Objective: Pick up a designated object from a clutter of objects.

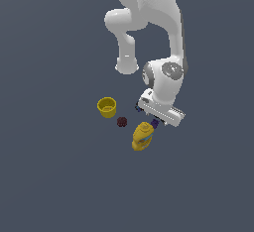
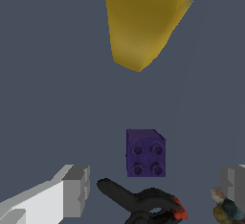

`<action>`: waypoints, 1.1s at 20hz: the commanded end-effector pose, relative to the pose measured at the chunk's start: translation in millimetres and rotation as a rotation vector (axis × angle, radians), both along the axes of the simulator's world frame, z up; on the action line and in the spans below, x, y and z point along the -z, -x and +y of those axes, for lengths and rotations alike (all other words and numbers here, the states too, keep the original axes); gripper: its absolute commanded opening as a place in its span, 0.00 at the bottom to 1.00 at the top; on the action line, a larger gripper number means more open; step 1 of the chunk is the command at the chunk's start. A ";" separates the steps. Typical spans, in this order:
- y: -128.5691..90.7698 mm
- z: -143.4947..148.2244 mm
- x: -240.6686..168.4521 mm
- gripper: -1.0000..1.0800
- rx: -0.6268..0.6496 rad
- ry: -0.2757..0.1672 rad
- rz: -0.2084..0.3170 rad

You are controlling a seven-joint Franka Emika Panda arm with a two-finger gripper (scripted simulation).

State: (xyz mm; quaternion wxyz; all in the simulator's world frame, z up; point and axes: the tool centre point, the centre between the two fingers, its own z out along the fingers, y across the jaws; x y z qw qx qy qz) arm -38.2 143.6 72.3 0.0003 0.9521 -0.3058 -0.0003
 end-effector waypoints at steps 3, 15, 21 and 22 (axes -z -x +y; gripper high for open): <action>0.3 0.1 7.0 0.96 0.000 0.000 0.000; 0.7 0.1 49.3 0.96 0.004 0.000 -0.001; 0.7 0.1 50.3 0.00 0.004 0.000 -0.001; 0.7 0.1 50.3 0.00 0.004 0.000 -0.001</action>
